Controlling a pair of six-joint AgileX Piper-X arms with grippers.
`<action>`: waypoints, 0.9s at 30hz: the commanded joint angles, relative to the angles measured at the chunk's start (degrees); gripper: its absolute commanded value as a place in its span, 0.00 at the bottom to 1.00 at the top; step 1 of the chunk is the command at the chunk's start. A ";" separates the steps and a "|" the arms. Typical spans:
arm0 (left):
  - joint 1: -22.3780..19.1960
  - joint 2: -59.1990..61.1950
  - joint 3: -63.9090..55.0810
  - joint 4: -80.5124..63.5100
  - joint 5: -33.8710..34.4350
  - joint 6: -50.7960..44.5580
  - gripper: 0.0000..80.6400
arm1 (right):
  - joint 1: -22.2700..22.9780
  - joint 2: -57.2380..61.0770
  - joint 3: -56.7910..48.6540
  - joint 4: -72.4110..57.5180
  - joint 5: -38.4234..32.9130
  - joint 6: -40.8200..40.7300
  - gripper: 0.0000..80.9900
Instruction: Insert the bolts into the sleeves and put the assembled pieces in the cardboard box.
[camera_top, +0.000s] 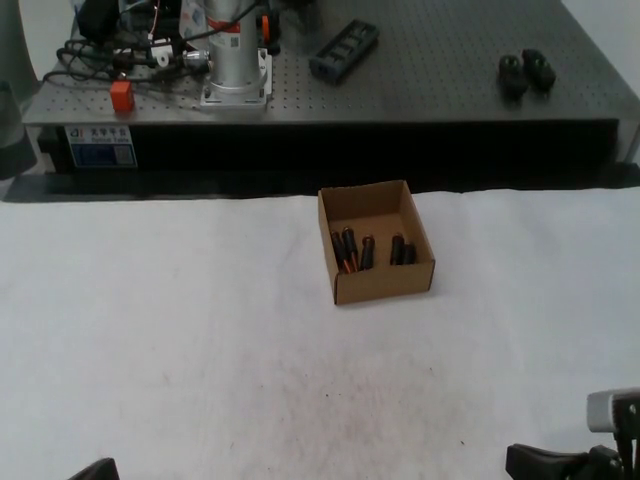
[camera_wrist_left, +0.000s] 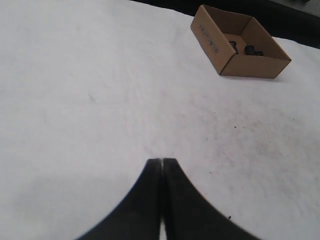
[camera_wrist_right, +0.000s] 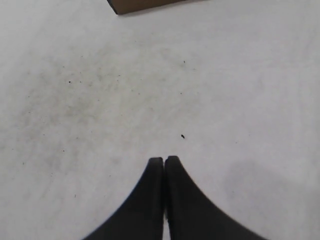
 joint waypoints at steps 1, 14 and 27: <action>-0.08 -0.49 0.09 -1.30 -0.49 0.63 0.01 | -0.17 -0.48 -0.57 -1.10 0.09 1.10 0.01; -0.08 -0.49 0.09 -1.30 -0.49 0.63 0.01 | -0.17 -1.62 -0.57 -0.72 0.09 1.09 0.01; -0.08 -0.49 0.09 -1.30 -0.51 0.73 0.01 | -0.17 -15.17 -0.57 -0.63 0.09 1.09 0.01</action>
